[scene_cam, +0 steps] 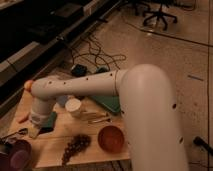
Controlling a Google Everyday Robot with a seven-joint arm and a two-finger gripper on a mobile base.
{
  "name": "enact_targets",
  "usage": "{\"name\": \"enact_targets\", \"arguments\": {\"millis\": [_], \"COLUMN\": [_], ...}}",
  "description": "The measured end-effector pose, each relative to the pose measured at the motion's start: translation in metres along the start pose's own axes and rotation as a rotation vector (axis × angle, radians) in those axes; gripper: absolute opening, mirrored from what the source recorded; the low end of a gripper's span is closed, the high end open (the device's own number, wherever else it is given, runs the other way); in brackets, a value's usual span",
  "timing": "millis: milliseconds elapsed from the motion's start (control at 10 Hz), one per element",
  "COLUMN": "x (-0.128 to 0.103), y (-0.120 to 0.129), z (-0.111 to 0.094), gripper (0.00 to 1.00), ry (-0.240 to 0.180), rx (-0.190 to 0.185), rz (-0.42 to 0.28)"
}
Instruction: Wipe purple bowl with brush
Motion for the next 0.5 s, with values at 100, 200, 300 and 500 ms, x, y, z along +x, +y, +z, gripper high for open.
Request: {"name": "enact_targets", "arguments": {"millis": [100,200,300,500], "x": [0.000,0.004,0.009,0.022], "y": [0.004,0.008,0.012,0.018], "z": [0.003,0.005,0.007,0.007], "gripper": [0.00,0.00,0.00,0.00], "ry": [0.007,0.015,0.020,0.025], "rx": [-0.006,-0.011,-0.014,-0.014], "rz": [-0.006,-0.009,-0.004,0.011]}}
